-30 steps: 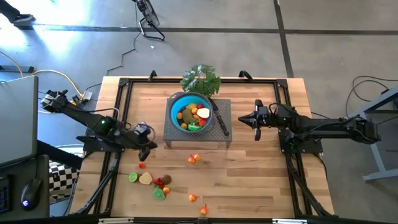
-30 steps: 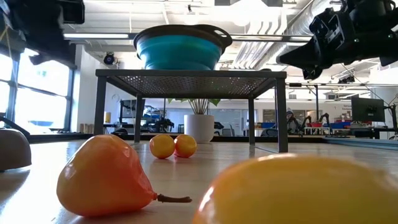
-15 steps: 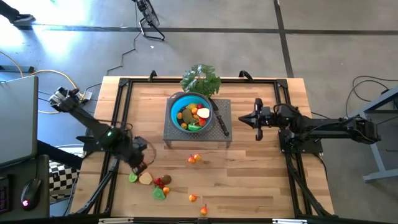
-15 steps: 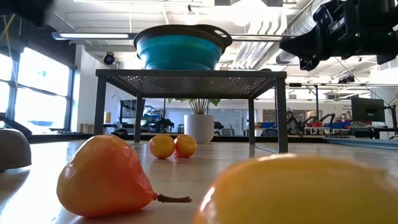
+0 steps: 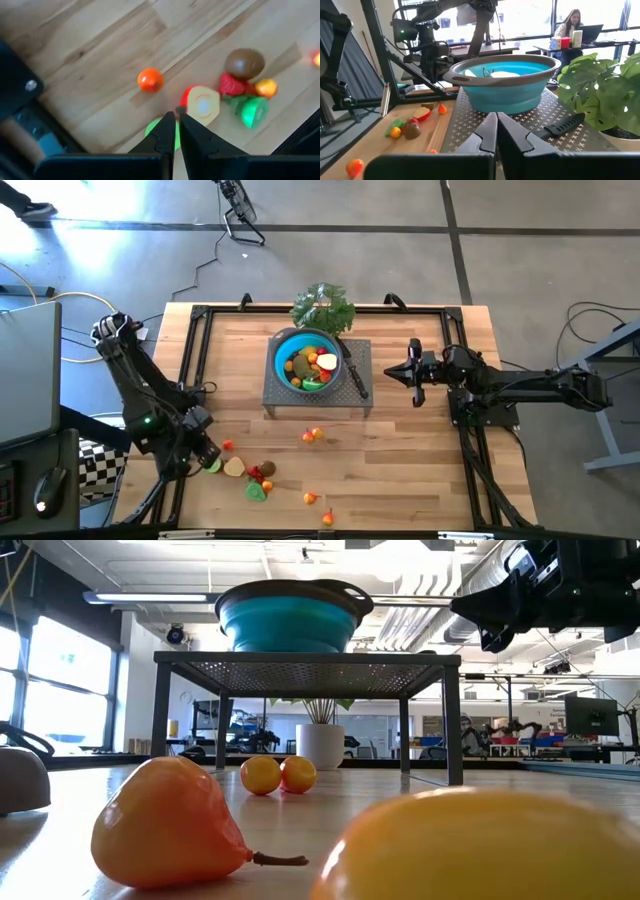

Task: Pick & Place Fruit
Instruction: Put the strawberry into the blue strainer bowl on the shelf

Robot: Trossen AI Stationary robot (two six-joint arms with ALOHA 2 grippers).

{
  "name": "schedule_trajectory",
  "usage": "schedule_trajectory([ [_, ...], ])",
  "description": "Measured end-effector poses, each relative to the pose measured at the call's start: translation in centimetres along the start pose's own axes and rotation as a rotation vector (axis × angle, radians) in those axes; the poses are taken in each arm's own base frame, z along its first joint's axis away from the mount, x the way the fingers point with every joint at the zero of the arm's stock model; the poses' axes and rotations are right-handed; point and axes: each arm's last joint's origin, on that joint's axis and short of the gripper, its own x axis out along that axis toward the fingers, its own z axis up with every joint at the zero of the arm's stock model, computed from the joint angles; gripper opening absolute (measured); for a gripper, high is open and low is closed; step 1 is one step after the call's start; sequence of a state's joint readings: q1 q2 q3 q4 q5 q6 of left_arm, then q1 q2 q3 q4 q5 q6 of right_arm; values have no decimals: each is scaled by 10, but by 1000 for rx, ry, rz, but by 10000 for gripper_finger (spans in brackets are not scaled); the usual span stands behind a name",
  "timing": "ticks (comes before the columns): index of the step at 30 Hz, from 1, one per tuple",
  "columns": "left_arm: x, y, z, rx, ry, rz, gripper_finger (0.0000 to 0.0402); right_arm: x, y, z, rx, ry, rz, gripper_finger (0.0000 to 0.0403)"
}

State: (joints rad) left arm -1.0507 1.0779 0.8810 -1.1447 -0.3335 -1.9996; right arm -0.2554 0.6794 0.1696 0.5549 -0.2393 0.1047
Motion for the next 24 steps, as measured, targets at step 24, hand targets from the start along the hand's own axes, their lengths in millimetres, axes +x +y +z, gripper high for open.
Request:
schedule_trajectory([
  [24,0,5,2,-212,2,68,149,0,0,-1,-2,5,-2,2],
])
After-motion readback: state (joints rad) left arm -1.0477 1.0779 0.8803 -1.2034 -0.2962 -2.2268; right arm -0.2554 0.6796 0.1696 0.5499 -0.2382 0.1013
